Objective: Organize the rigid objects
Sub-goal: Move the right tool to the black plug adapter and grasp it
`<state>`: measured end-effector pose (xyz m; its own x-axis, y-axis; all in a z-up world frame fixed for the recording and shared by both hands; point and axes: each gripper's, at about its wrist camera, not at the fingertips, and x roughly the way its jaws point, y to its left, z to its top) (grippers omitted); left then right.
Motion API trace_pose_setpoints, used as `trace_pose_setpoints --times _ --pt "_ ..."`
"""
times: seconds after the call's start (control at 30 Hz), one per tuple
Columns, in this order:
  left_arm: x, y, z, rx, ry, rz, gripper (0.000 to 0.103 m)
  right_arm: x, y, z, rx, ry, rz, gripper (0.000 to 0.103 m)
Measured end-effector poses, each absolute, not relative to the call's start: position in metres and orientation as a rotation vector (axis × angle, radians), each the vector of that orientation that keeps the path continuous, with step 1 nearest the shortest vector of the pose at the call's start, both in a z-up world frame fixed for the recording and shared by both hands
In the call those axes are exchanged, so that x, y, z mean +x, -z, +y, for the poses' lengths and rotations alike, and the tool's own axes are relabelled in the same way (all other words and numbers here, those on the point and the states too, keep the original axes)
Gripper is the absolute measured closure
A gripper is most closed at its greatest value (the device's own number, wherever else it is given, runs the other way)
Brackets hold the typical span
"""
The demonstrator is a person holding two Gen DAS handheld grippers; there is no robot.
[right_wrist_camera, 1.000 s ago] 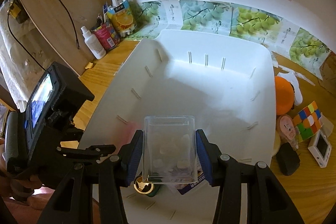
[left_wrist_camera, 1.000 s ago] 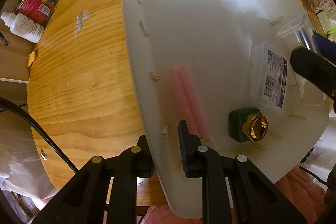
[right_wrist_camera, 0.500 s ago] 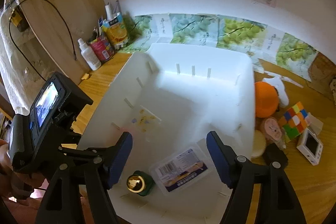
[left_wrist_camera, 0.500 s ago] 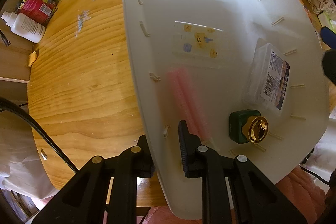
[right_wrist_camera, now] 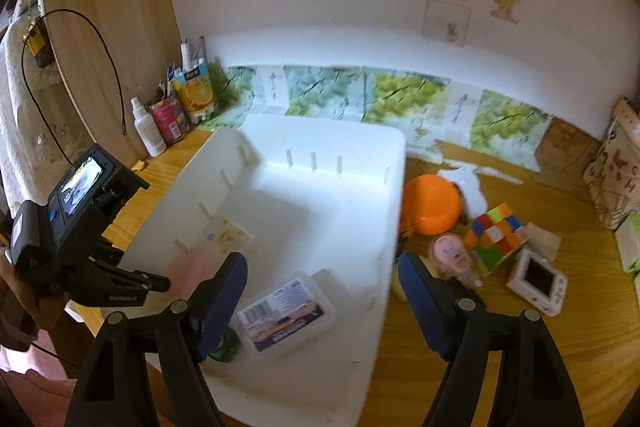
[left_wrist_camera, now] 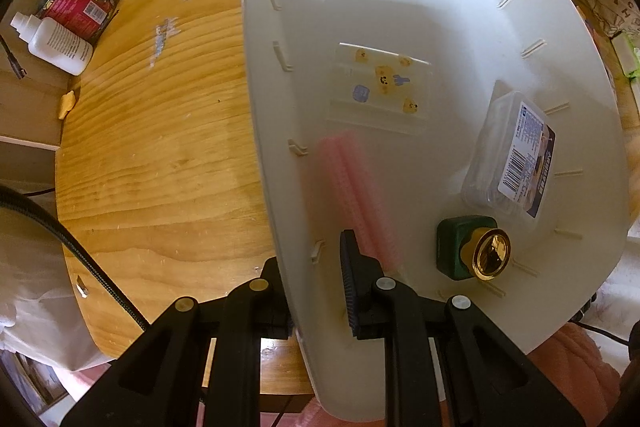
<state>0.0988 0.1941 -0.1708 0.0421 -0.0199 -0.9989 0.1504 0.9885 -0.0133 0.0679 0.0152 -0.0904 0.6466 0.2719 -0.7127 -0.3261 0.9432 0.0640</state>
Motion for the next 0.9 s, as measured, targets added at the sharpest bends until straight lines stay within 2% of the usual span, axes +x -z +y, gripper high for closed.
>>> trace_pose_setpoints --times 0.37,0.9 --pt "0.096 0.17 0.19 0.121 0.093 1.518 0.083 0.049 0.087 -0.021 -0.064 -0.336 0.649 0.022" --pt "0.101 0.165 0.178 0.14 -0.011 1.51 0.083 0.064 0.125 -0.067 -0.114 -0.411 0.66 0.022"
